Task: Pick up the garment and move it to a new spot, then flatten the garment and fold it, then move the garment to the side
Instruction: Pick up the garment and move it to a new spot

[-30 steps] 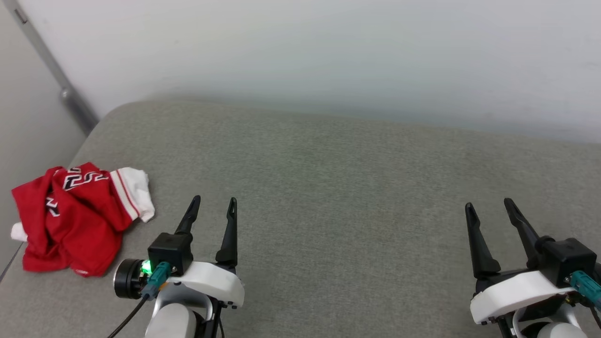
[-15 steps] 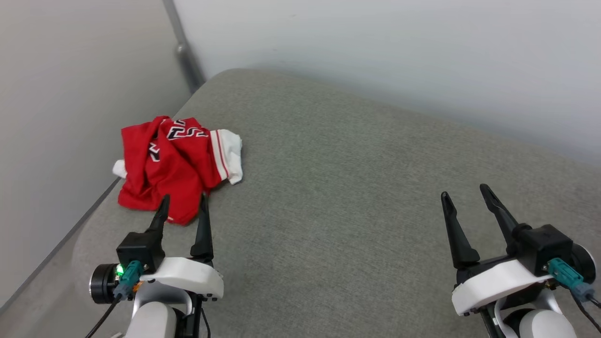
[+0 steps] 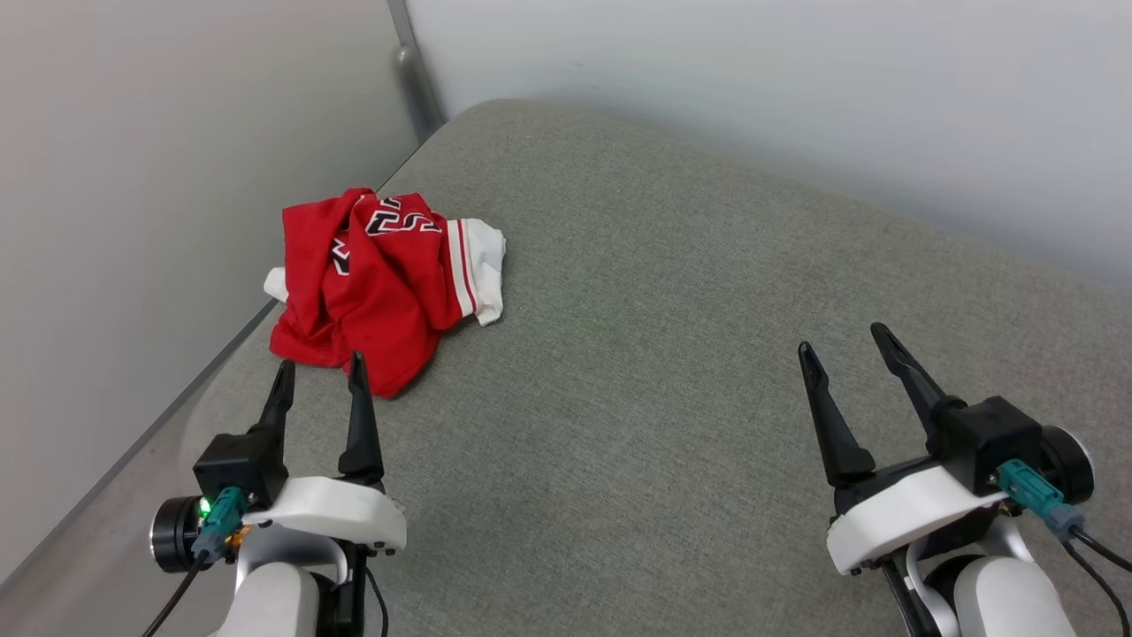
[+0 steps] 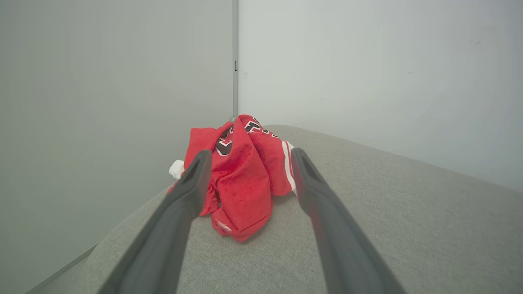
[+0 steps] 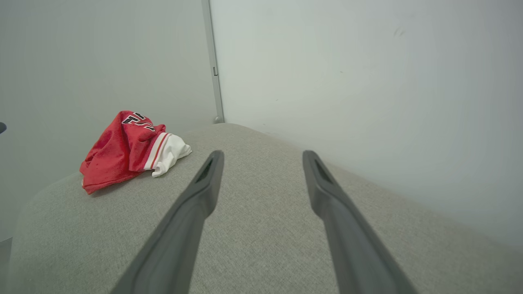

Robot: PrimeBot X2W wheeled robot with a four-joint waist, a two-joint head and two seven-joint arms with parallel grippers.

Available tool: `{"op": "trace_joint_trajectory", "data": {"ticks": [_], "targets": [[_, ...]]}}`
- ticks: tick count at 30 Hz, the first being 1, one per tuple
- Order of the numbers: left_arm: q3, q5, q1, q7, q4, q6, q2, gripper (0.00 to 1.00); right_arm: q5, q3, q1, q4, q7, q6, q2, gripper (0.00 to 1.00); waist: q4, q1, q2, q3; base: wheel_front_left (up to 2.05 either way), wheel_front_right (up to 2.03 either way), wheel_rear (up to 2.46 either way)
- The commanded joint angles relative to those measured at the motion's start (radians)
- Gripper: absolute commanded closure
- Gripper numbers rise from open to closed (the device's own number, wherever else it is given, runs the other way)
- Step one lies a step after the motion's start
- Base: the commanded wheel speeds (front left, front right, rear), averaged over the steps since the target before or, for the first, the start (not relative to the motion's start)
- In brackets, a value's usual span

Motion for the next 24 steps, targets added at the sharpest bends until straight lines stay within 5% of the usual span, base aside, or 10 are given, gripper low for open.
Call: {"op": "trace_joint_trajectory", "data": {"ticks": [1, 12, 19, 24], "targets": [[-0.001, -0.003, -0.018, -0.003, 0.004, -0.002, -0.001, 0.0, 0.001, 0.0, -0.017, 0.002, -0.002, 0.0, -0.001, 0.0, 0.0, 0.0, 0.0, 0.001, 0.0, 0.0, 0.0], [0.053, -0.063, -0.315, 0.073, 0.102, -0.016, 0.069, 0.0, -0.006, 0.009, -0.066, -0.043, 0.027, 0.0, -0.025, 0.0, -0.082, 0.0, 0.0, 0.11, 0.0, 0.0, 0.0], [0.109, -0.114, -0.544, 0.209, 0.126, -0.051, 0.194, 0.0, -0.003, 0.041, -0.139, -0.071, 0.029, 0.0, -0.053, 0.0, -0.184, 0.0, 0.0, 0.243, 0.0, 0.0, 0.0], [0.119, -0.159, -0.641, 0.403, 0.176, -0.088, 0.298, 0.0, 0.004, 0.053, -0.184, -0.066, 0.017, 0.0, -0.059, 0.0, -0.239, 0.0, 0.0, 0.312, 0.0, 0.0, 0.0]]}}
